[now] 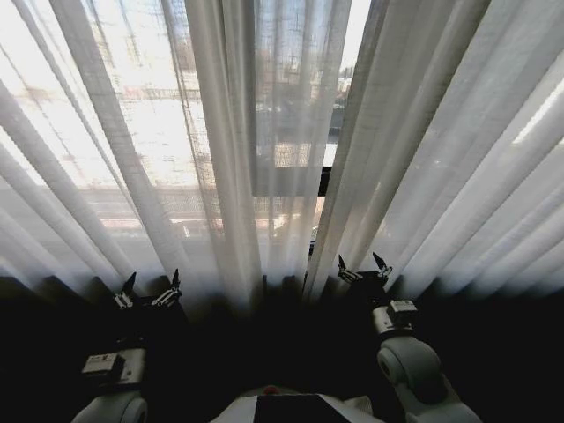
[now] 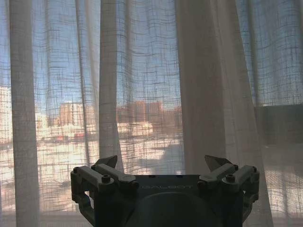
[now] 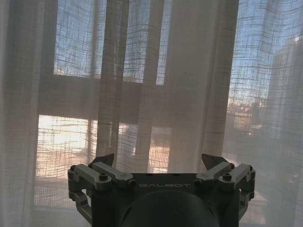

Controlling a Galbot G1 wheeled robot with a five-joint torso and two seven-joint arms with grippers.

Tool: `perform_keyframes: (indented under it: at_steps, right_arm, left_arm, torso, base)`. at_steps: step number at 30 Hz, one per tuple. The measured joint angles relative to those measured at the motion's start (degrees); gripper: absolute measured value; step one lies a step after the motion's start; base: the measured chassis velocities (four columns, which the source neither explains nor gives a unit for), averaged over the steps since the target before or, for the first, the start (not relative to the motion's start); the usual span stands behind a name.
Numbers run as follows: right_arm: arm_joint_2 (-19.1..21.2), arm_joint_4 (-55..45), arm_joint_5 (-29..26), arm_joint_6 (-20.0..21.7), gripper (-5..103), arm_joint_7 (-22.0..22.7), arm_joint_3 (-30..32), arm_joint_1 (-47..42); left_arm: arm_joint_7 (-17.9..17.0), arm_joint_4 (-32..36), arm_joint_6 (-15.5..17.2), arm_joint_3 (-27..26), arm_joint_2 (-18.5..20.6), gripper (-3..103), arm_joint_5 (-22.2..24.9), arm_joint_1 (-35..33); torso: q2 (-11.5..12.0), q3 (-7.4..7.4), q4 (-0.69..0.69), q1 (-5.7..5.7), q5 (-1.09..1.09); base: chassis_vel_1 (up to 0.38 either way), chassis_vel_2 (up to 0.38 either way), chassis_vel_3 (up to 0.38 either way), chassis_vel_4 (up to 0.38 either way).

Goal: Open the curtains by pulling them apart, changing their state from closed to fully open.

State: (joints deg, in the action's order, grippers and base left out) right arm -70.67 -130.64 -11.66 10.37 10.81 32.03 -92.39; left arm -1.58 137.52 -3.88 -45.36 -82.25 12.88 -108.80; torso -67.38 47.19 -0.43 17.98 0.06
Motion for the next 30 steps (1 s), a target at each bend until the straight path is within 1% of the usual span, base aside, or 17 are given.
perform_keyframes:
  at_steps: [4, 7, 18, 23, 30]
  right_arm:
    - [0.0, 0.1, 0.0, -0.2, 100, 0.0, -0.2, 0.0]
    - [-0.1, 0.2, 0.0, -0.3, 100, -0.1, -0.4, 0.1]
    - [-0.1, 0.2, 0.1, -0.4, 100, 0.0, -0.5, 0.1]
    - [0.1, 0.6, 1.2, -0.3, 100, 0.1, -0.5, 0.2]
    - [1.4, 1.8, -3.5, 1.1, 100, 0.5, -1.4, 2.8]
  left_arm:
    - [0.0, 0.0, -0.3, -0.1, -0.1, 100, 0.0, -0.2]
    - [0.0, 0.0, -0.5, -0.1, -0.4, 100, -0.2, -0.6]
    - [0.0, 0.2, -1.0, -0.2, -0.5, 100, -0.4, -0.9]
    - [0.0, 0.3, -1.0, 0.1, -0.8, 100, -0.5, -0.9]
    - [0.0, 0.6, -1.1, 0.1, -1.2, 100, -0.8, -1.4]
  torso:
    - [0.0, 0.0, -0.01, 0.0, -0.02]
    - [0.0, -0.01, 0.0, 0.0, -0.08]
    - [0.0, 0.0, -0.01, 0.02, -0.04]
    - [0.0, 0.01, 0.0, 0.05, -0.04]
    - [0.0, -0.01, -0.01, -0.01, -0.05]
  base:
    - [-0.027, -0.007, 0.03, -0.002]
    - [-0.019, 0.064, 0.024, -0.061]
    - [-0.091, 0.095, 0.079, -0.095]
    - [-0.099, 0.075, 0.09, -0.069]
    - [-0.002, 0.004, 0.008, -0.002]
